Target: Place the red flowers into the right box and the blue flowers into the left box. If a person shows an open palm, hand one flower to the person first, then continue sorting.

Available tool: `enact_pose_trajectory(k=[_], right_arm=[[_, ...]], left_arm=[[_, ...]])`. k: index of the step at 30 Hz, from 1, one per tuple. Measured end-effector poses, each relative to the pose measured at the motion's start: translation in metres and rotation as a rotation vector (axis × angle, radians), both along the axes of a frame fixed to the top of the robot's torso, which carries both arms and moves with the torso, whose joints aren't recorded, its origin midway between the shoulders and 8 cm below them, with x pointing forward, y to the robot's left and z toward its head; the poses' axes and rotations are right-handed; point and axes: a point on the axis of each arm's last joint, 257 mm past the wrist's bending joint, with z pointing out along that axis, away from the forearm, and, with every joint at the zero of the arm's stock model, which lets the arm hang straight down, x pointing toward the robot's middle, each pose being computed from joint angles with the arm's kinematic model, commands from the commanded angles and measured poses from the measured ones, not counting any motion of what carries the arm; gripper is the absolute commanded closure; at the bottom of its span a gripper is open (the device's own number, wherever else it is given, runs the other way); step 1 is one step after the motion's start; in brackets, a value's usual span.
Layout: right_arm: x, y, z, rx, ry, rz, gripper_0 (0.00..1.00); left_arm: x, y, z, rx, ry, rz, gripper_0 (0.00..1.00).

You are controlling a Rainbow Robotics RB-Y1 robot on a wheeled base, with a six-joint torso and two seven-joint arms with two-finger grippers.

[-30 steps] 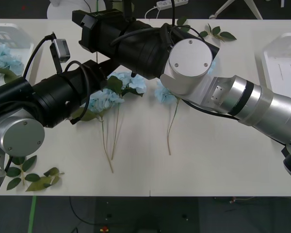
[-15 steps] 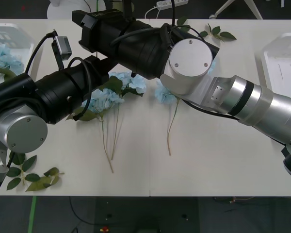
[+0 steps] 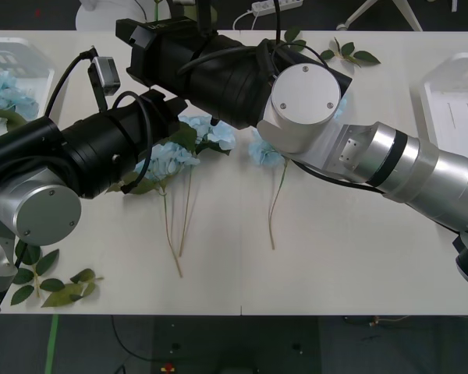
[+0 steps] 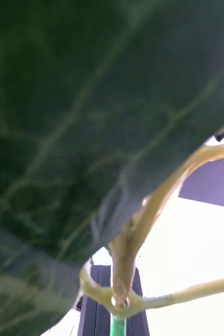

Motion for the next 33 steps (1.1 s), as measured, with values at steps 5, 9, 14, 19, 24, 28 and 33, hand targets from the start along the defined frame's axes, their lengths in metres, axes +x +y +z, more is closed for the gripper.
enact_pose_trajectory(k=[5, 9, 14, 19, 24, 28, 33], right_arm=[[0.0, 0.0, 0.0, -0.001, 0.0, -0.001, 0.38], [0.0, 0.0, 0.0, -0.001, 0.0, -0.001, 0.03], [0.001, 0.0, 0.0, -0.001, 0.0, -0.001, 0.0], [0.001, 0.0, 0.0, -0.001, 0.0, -0.001, 0.0], [0.001, -0.001, 0.0, -0.001, -0.001, -0.002, 0.0], [0.002, -0.003, 0.0, -0.004, -0.003, -0.006, 0.0], [0.003, -0.013, -0.01, -0.056, 0.003, 0.02, 0.0]], left_arm=[[0.001, 0.001, 0.0, 0.012, -0.007, 0.006, 1.0], [0.003, 0.003, -0.003, 0.02, -0.006, 0.013, 1.0], [0.005, 0.006, -0.005, 0.027, -0.005, 0.02, 1.0], [0.008, 0.012, -0.006, 0.035, -0.007, 0.034, 1.0], [0.024, 0.068, 0.006, 0.086, -0.019, 0.122, 1.0], [0.029, 0.162, -0.006, 0.28, 0.119, 0.239, 1.0], [0.014, 0.288, 0.001, 0.442, 0.293, 0.425, 1.0]])
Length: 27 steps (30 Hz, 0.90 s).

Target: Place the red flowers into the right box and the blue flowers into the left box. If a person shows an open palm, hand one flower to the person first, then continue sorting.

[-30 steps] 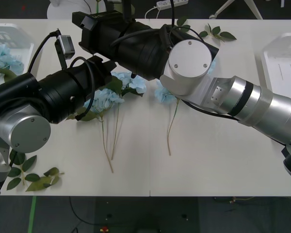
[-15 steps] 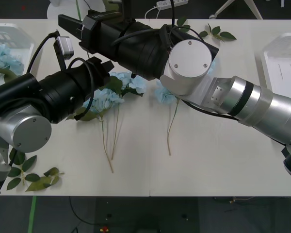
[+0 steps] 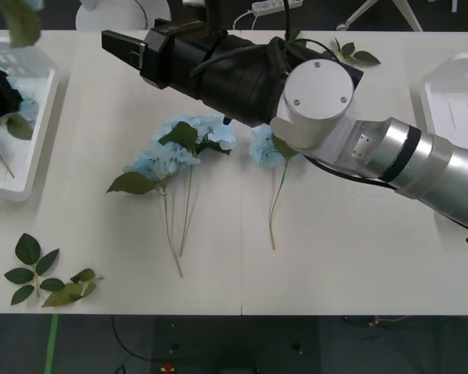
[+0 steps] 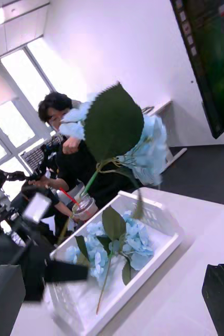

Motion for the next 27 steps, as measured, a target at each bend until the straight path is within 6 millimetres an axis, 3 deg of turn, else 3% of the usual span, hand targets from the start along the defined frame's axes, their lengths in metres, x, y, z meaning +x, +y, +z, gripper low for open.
enact_pose_trajectory(k=[7, 12, 18, 24, 25, 27], right_arm=[[-0.003, -0.033, -0.034, -0.09, 0.176, 0.09, 0.0], [-0.004, -0.068, -0.068, -0.266, 0.213, 0.113, 0.0], [-0.012, -0.127, -0.111, -0.536, 0.378, 0.121, 0.0], [-0.009, -0.186, -0.137, -0.716, 0.631, -0.036, 0.0], [-0.011, -0.197, -0.145, -0.739, 0.699, -0.086, 0.0], [-0.013, -0.215, -0.158, -0.796, 0.768, -0.166, 0.0]], left_arm=[[-0.025, 0.13, -0.025, 0.09, 0.209, 0.235, 1.0], [-0.047, 0.199, -0.055, 0.082, 0.313, 0.363, 1.0], [-0.06, 0.239, -0.08, 0.139, 0.363, 0.37, 0.99], [-0.063, 0.249, -0.085, 0.127, 0.362, 0.392, 0.99], [-0.062, 0.248, -0.085, 0.126, 0.361, 0.391, 0.97], [-0.061, 0.247, -0.084, 0.121, 0.353, 0.388, 0.82]])
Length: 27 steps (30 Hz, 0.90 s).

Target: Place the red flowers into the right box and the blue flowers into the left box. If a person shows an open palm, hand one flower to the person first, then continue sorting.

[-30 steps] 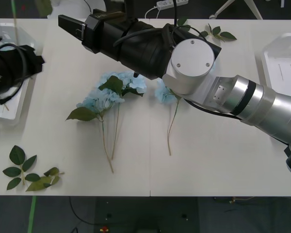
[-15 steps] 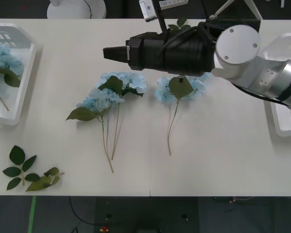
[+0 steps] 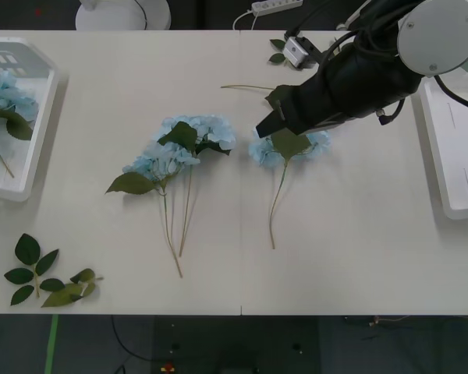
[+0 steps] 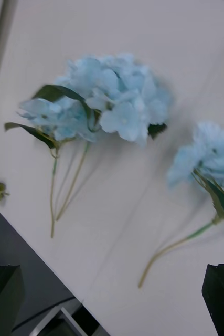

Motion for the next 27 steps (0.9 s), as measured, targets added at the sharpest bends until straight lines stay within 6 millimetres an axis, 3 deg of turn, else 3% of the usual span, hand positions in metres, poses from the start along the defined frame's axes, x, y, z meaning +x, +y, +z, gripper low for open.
enact_pose_trajectory(k=[1, 4, 8, 12, 15, 20, 27], right_arm=[[-0.002, -0.011, -0.008, -0.058, 0.011, -0.014, 0.0], [-0.003, -0.04, -0.024, -0.205, 0.016, -0.033, 0.0], [0.005, -0.054, -0.036, -0.284, 0.026, -0.156, 0.0], [0.02, -0.049, -0.05, -0.304, -0.015, -0.253, 0.0], [0.02, -0.036, -0.07, -0.307, -0.019, -0.256, 0.0], [0.017, -0.03, -0.098, -0.29, 0.003, -0.35, 0.0], [0.023, -0.035, -0.125, -0.288, -0.005, -0.398, 0.0]], left_arm=[[0.001, 0.0, 0.001, -0.001, -0.007, -0.002, 0.66], [0.007, 0.0, 0.006, 0.005, -0.036, -0.007, 0.39], [0.018, -0.001, 0.012, 0.023, -0.082, -0.019, 0.21], [0.025, -0.003, 0.018, 0.03, -0.115, -0.03, 0.0], [0.032, -0.016, 0.024, 0.002, -0.147, -0.056, 0.0], [0.044, -0.063, 0.035, -0.075, -0.202, -0.153, 0.0], [0.028, -0.133, 0.023, -0.188, -0.172, -0.289, 0.0]])
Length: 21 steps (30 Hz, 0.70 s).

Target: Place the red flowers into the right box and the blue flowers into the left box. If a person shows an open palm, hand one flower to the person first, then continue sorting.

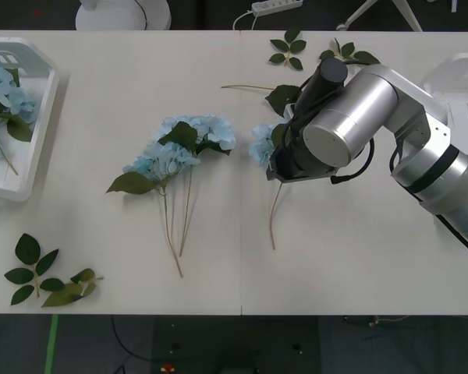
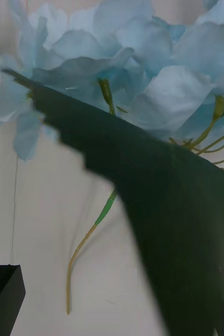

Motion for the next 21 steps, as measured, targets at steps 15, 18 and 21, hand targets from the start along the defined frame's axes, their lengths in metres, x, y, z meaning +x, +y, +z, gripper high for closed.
enact_pose_trajectory(k=[15, 18, 21], right_arm=[[0.029, 0.006, -0.043, 0.002, -0.038, -0.076, 0.0], [0.031, 0.006, -0.049, -0.009, -0.036, -0.085, 0.0], [0.034, 0.011, -0.054, 0.002, -0.043, -0.087, 0.0]], left_arm=[[-0.028, -0.152, -0.078, -0.003, 0.138, -0.141, 0.0], [-0.038, -0.181, -0.112, -0.005, 0.192, -0.146, 0.0], [-0.046, -0.203, -0.136, 0.026, 0.224, -0.184, 0.0]])
